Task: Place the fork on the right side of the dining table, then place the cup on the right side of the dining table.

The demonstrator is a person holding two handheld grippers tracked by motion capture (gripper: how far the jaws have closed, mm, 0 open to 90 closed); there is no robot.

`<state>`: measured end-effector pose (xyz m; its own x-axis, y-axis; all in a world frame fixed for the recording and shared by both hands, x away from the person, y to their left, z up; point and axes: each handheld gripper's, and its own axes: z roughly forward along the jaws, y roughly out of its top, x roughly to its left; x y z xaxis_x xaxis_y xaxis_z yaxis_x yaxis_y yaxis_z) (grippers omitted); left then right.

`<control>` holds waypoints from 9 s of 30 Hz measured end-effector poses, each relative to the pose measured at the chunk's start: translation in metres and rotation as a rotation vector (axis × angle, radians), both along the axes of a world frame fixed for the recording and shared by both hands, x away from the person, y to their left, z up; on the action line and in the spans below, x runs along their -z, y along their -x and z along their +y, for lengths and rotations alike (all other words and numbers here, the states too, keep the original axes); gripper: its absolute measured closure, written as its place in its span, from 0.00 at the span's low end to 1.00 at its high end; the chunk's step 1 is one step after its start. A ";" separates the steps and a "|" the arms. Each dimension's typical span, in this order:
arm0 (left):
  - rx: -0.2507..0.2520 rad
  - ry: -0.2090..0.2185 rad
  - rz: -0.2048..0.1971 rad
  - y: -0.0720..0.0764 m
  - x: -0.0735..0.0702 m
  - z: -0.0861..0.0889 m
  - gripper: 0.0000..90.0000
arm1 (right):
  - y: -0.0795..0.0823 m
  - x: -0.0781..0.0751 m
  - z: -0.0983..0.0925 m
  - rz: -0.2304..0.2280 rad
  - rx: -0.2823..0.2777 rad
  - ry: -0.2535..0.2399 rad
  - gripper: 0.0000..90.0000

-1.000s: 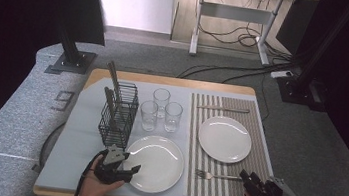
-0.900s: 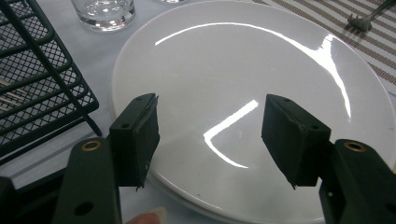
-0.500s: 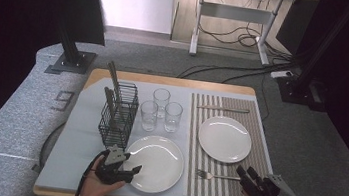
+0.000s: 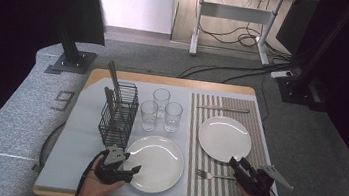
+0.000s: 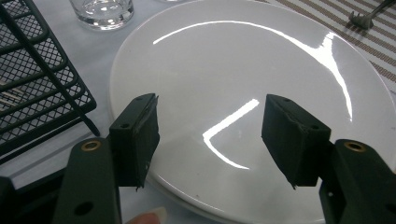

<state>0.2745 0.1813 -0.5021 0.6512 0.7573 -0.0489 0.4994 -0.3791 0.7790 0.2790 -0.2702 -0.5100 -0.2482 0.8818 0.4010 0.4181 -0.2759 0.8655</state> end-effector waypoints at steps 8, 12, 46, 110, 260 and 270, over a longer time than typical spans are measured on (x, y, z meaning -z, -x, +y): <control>-0.004 0.003 -0.004 0.000 -0.001 0.002 0.41 | -0.013 -0.010 0.022 -0.023 -0.067 0.015 0.52; -0.005 0.000 0.001 -0.001 0.000 0.002 0.41 | -0.017 -0.013 0.027 -0.027 -0.090 0.011 0.52; -0.007 0.000 -0.002 -0.001 0.000 0.003 0.41 | -0.054 -0.024 0.079 -0.051 -0.241 0.069 0.48; -0.022 0.003 -0.001 -0.001 -0.001 0.007 0.41 | -0.090 -0.033 0.119 -0.082 -0.296 0.097 0.47; -0.024 0.010 -0.001 -0.001 -0.002 0.012 0.40 | -0.168 -0.035 0.204 0.024 -0.276 0.236 0.21; -0.025 0.009 -0.001 -0.002 -0.001 0.013 0.40 | -0.175 -0.029 0.209 0.043 -0.270 0.247 0.21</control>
